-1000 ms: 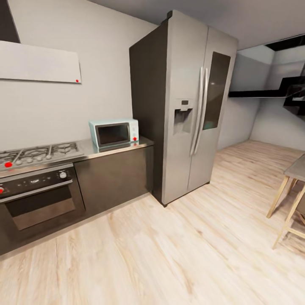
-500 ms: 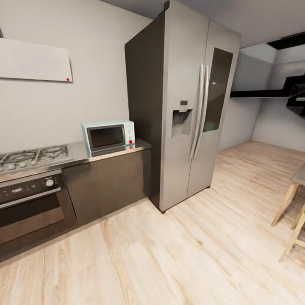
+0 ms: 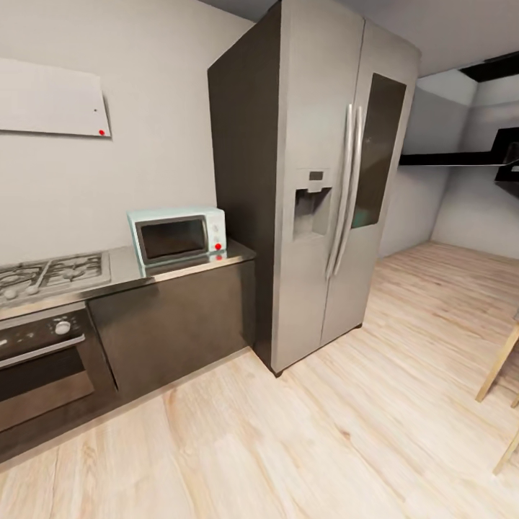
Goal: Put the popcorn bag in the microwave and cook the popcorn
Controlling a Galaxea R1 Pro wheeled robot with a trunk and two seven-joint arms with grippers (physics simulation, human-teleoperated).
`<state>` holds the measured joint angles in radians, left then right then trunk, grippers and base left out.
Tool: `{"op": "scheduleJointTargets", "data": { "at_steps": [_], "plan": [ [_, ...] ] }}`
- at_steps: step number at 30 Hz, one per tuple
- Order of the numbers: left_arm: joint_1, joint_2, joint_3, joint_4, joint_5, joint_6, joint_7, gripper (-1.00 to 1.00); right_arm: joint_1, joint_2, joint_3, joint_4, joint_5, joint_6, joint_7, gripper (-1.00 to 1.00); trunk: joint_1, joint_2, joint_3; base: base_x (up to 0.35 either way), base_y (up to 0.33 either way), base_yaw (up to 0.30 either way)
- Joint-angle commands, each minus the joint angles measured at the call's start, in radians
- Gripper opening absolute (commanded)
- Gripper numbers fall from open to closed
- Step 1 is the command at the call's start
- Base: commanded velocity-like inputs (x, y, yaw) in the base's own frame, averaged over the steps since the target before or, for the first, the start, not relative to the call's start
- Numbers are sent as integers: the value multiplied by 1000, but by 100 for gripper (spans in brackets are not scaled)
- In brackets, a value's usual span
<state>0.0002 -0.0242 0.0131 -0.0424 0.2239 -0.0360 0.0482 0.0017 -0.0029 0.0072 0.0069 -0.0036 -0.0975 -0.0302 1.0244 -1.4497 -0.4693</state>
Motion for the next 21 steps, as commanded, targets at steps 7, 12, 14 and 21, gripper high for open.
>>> {"op": "scheduleJointTargets", "data": {
  "at_steps": [7,12,14,21],
  "plan": [
    [0,0,1,-1,5,-2,2,100,0,3,1,1,-1,-2,-2,100,1,0,-1,320,0,0],
    [0,0,1,-1,5,-4,2,100,0,4,0,1,-1,-3,-2,100,1,0,-1,320,0,0],
    [0,0,2,-1,5,-5,2,100,0,4,0,1,-1,-4,-1,100,1,0,-1,320,0,0],
    [1,0,2,-2,6,-5,2,100,0,4,1,1,2,-5,-1,100,1,0,-1,320,0,0]
  ]
}}
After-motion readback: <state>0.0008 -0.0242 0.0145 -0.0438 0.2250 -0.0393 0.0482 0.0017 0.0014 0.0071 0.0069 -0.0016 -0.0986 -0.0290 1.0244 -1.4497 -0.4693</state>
